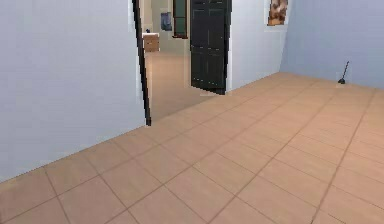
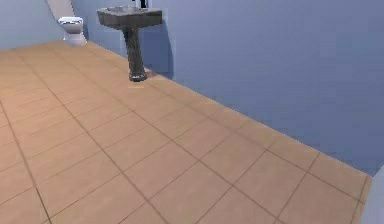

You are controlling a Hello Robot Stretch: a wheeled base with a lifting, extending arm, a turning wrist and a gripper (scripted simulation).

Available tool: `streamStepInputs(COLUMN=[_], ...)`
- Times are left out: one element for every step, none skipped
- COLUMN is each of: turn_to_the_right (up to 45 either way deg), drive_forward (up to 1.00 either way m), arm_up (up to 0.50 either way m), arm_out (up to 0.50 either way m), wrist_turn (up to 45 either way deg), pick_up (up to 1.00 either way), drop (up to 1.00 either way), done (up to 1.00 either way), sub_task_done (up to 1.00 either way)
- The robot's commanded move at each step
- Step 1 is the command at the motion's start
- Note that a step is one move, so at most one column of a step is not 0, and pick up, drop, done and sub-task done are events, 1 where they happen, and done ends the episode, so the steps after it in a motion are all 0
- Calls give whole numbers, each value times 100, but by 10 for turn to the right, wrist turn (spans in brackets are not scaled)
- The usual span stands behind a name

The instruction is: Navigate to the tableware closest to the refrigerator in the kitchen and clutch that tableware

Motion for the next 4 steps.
streamStepInputs(turn_to_the_right=[210, 0, -450, -180], drive_forward=[0, 5, 0, 0], arm_up=[0, 0, 0, 0], arm_out=[0, 0, 0, 0], wrist_turn=[0, 0, 0, 0], pick_up=[0, 0, 0, 0], drop=[0, 0, 0, 0], done=[0, 0, 0, 0], sub_task_done=[0, 0, 0, 0])
